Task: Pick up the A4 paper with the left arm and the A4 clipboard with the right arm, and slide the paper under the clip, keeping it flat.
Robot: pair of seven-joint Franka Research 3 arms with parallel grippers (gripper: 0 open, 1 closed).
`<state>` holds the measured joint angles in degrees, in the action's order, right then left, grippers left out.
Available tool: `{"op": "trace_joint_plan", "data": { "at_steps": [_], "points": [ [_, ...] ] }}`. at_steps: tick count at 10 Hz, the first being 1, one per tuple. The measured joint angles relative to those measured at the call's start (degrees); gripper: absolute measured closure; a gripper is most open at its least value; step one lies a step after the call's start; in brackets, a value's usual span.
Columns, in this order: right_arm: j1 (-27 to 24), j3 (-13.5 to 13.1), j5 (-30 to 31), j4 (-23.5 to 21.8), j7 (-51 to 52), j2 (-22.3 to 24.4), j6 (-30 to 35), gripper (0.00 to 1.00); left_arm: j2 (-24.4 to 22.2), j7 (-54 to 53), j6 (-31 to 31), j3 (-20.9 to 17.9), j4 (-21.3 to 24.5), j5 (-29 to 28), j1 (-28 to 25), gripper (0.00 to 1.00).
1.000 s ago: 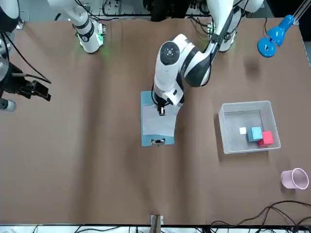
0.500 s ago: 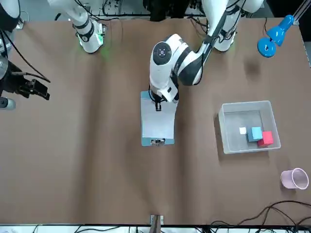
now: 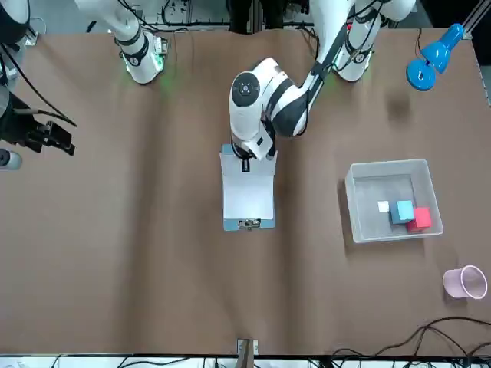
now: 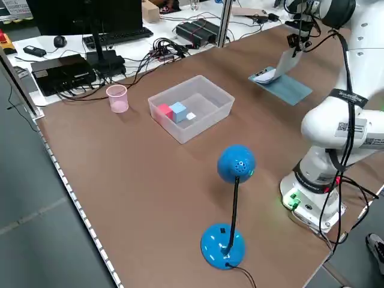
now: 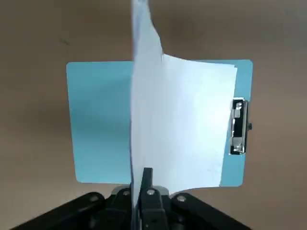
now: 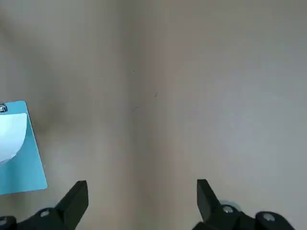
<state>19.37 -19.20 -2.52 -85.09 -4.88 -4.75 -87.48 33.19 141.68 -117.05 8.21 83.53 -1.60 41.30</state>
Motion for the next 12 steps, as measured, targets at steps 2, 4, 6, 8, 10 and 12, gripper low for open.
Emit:
{"op": "trace_joint_plan", "data": {
  "at_steps": [2,4,6,8,10,12],
  "points": [
    [-12.9,13.8,1.3,0.0,0.1,0.1,-0.2,0.01,0.0,0.7,0.0,-0.5,-0.1,0.0,-0.5,0.99],
    [-19.4,20.4,2.6,0.0,0.1,0.4,-0.3,0.02,0.0,1.4,-0.2,-1.1,-0.1,0.0,-0.9,0.99],
    [-23.1,23.8,2.6,0.0,0.1,1.0,-0.3,0.02,0.2,1.6,-1.3,-1.4,-0.1,0.2,-1.0,0.99],
    [-23.9,24.3,2.7,-0.3,0.1,2.0,-0.2,0.02,0.9,2.9,-3.2,-1.4,-0.1,0.2,-0.9,0.99],
    [-25.0,24.2,2.8,-1.8,2.8,3.3,0.0,0.01,1.2,5.3,-4.0,-1.4,-0.2,0.4,-0.7,0.99],
    [-26.1,24.2,2.8,-2.3,4.7,3.5,0.0,0.01,1.3,6.9,-4.4,-1.4,-0.2,1.4,-0.8,0.99]
  ]
}}
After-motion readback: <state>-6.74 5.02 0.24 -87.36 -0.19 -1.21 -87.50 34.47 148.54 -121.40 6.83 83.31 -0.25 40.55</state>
